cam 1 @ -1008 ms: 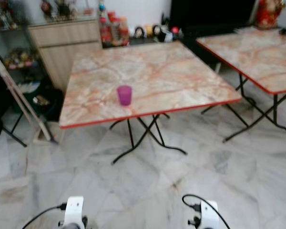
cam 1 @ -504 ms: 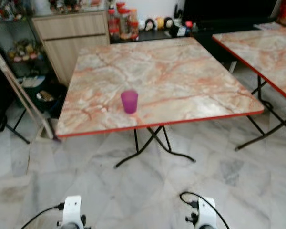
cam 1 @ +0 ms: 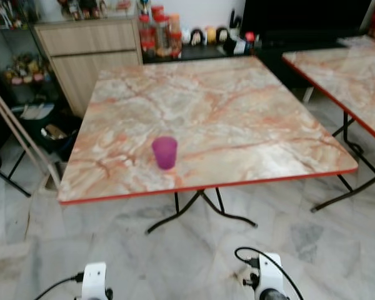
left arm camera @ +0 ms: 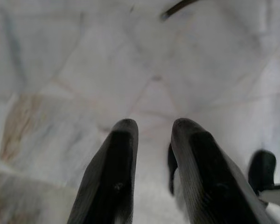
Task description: Setting the table
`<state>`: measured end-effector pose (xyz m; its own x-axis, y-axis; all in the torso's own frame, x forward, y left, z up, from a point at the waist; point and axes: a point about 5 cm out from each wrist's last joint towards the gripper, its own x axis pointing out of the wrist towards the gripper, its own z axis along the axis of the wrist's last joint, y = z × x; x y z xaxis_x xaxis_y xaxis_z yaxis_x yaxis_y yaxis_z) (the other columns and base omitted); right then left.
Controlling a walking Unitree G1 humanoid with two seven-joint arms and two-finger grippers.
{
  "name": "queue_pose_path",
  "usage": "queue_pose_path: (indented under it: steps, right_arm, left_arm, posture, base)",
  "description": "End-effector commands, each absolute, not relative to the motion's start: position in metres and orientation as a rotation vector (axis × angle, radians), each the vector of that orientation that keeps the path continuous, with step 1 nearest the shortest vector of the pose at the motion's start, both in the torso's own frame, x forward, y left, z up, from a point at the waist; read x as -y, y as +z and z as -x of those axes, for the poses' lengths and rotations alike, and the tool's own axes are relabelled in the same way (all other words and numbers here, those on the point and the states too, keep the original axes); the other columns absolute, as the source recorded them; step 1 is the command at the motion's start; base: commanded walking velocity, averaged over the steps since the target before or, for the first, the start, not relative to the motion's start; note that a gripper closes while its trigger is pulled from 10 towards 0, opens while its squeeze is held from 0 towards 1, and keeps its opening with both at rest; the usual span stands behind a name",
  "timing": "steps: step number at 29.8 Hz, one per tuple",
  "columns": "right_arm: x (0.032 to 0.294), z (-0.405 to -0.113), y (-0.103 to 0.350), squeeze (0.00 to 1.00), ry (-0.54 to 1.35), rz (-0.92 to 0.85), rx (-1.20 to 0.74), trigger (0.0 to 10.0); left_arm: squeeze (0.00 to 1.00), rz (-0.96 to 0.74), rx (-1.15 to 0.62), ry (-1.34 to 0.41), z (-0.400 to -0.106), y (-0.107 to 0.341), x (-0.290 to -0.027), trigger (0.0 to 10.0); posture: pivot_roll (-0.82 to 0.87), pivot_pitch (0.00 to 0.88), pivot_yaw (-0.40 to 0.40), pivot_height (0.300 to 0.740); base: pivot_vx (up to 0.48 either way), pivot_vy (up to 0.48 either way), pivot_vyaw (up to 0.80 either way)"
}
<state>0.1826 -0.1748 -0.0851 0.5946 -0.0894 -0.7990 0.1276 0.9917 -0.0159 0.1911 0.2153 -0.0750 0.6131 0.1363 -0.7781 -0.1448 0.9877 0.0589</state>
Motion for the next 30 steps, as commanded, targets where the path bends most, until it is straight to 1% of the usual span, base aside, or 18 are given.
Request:
queue_pose_path:
  steps: [1,4,12,18,20,22,23,24,25,27,28,29,30]
  right_arm:
    - [0.180,-0.179,-0.086,0.00,-0.142,-0.028,-0.942,10.0]
    - [0.180,-0.176,-0.088,0.00,-0.141,-0.022,-0.952,10.0]
    - [0.181,-0.176,-0.088,0.00,-0.143,-0.016,-0.959,10.0]
    - [0.180,-0.177,-0.088,0.00,-0.137,-0.014,-0.957,10.0]
    - [0.179,-0.177,-0.088,0.00,-0.133,-0.012,-0.957,10.0]
    - [0.179,-0.176,-0.088,0.00,-0.134,-0.013,-0.958,10.0]
    - [0.179,-0.176,-0.088,0.00,-0.133,-0.013,-0.959,10.0]
    - [0.179,-0.176,-0.088,0.00,-0.132,-0.012,-0.961,10.0]
    - [0.178,-0.175,-0.089,0.00,-0.129,-0.011,-0.964,10.0]
    - [0.178,-0.174,-0.089,0.00,-0.129,-0.011,-0.966,10.0]
    - [0.178,-0.173,-0.090,0.00,-0.128,-0.011,-0.968,10.0]
    - [0.178,-0.172,-0.090,0.00,-0.125,-0.010,-0.970,10.0]
    - [0.178,-0.172,-0.090,0.00,-0.125,-0.010,-0.970,10.0]
  left_arm:
    - [0.00,0.020,-0.902,0.147,-0.190,-0.076,-0.211,10.0]
    - [0.00,0.011,-0.911,0.125,-0.190,-0.077,-0.211,10.0]
    - [0.00,0.010,-0.915,0.119,-0.189,-0.077,-0.210,10.0]
    - [0.00,-0.035,-0.920,0.096,-0.186,-0.079,-0.209,10.0]
    - [0.00,-0.068,-0.914,0.092,-0.184,-0.079,-0.212,10.0]
    - [0.00,-0.045,-0.868,0.120,-0.186,-0.076,-0.217,10.0]
    - [0.21,-0.050,-0.853,0.124,-0.187,-0.074,-0.219,10.0]
    - [1.00,-0.049,-0.828,0.123,-0.188,-0.072,-0.221,10.0]
    - [1.00,-0.043,-0.776,0.132,-0.192,-0.068,-0.225,10.0]
    - [1.00,-0.036,-0.749,0.145,-0.194,-0.065,-0.227,10.0]
    - [1.00,-0.047,-0.699,0.150,-0.199,-0.059,-0.230,10.0]
    - [1.00,-0.040,-0.604,0.132,-0.210,-0.048,-0.231,10.0]
    - [1.00,-0.040,-0.604,0.132,-0.210,-0.048,-0.231,10.0]
  posture:
    - [0.02,0.000,0.014,0.740]
    - [0.01,0.000,0.019,0.740]
    - [0.02,0.000,0.020,0.740]
    - [0.02,0.000,0.019,0.740]
    - [0.03,0.000,0.021,0.740]
    - [0.04,0.000,0.018,0.740]
    - [0.04,0.000,0.019,0.740]
    - [0.04,0.000,0.019,0.740]
    - [0.05,0.000,0.018,0.740]
    - [0.05,0.000,0.017,0.740]
    - [0.05,0.000,0.016,0.740]
    - [0.05,0.000,0.014,0.740]
    - [0.05,0.000,0.014,0.740]
  base:
    - [0.334,0.000,0.00]
    - [0.300,0.000,0.00]
    - [0.000,0.000,0.00]
    - [0.000,0.000,0.00]
    - [0.000,0.000,0.00]
    - [0.000,0.000,0.00]
    - [0.000,0.000,0.00]
    - [0.000,0.000,0.00]
    - [0.000,0.000,0.00]
    - [0.000,0.000,0.00]
    - [0.000,0.000,0.00]
    - [0.000,0.000,0.00]
    - [0.000,0.000,0.00]
